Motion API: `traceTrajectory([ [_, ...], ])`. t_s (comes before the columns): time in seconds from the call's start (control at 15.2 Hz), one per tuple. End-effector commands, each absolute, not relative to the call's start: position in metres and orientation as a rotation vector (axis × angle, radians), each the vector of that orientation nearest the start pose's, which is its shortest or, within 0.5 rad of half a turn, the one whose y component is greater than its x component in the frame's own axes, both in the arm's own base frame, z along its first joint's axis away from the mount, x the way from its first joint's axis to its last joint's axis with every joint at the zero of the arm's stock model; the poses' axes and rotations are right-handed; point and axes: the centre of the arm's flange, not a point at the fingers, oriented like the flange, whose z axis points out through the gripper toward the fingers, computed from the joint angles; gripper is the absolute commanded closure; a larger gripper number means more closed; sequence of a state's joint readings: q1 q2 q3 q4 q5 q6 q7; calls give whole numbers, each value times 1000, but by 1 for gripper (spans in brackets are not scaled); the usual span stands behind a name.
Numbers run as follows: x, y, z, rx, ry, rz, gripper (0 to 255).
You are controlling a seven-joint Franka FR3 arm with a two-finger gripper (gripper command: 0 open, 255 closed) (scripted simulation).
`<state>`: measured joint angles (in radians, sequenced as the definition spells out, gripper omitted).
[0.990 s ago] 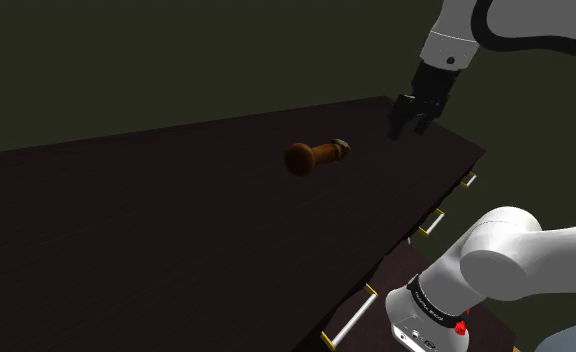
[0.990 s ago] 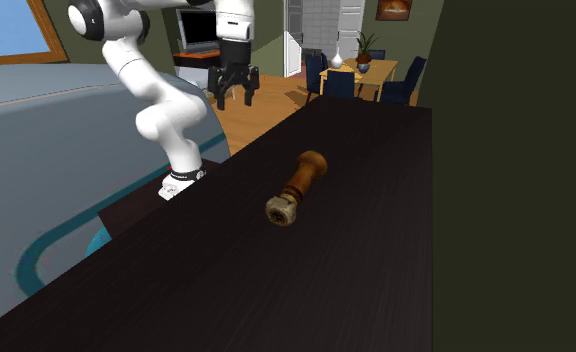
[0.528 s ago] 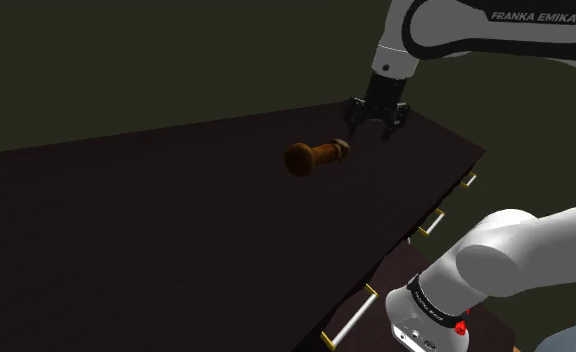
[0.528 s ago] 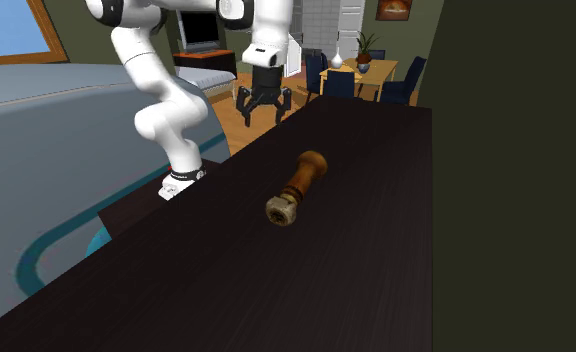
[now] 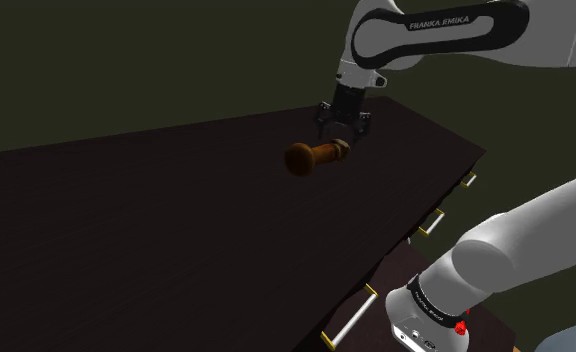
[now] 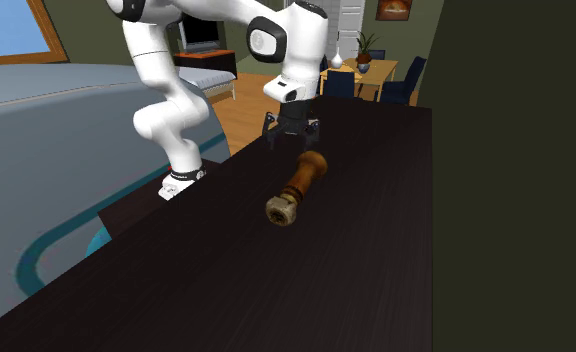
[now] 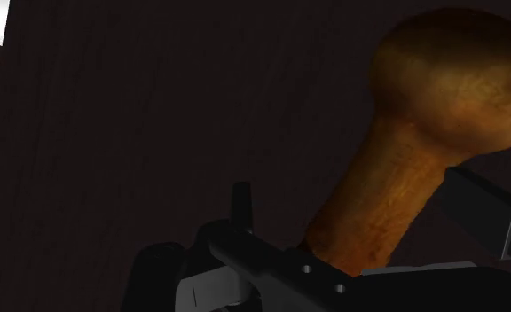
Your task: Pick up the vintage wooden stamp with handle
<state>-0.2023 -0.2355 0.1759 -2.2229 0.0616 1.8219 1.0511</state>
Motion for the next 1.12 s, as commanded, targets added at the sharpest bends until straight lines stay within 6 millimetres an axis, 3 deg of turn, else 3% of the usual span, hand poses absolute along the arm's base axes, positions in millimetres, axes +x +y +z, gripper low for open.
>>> traceTrajectory([
  [0.0,484,-16,439,-2606,1842,265,0],
  [0.2,510,-35,416,-2434,2047,286,0],
  [0.79,510,-35,376,-2434,2047,286,0],
  [0.86,509,-35,376,-2434,2047,286,255],
  [1.06,509,-34,376,-2434,2047,286,255],
])
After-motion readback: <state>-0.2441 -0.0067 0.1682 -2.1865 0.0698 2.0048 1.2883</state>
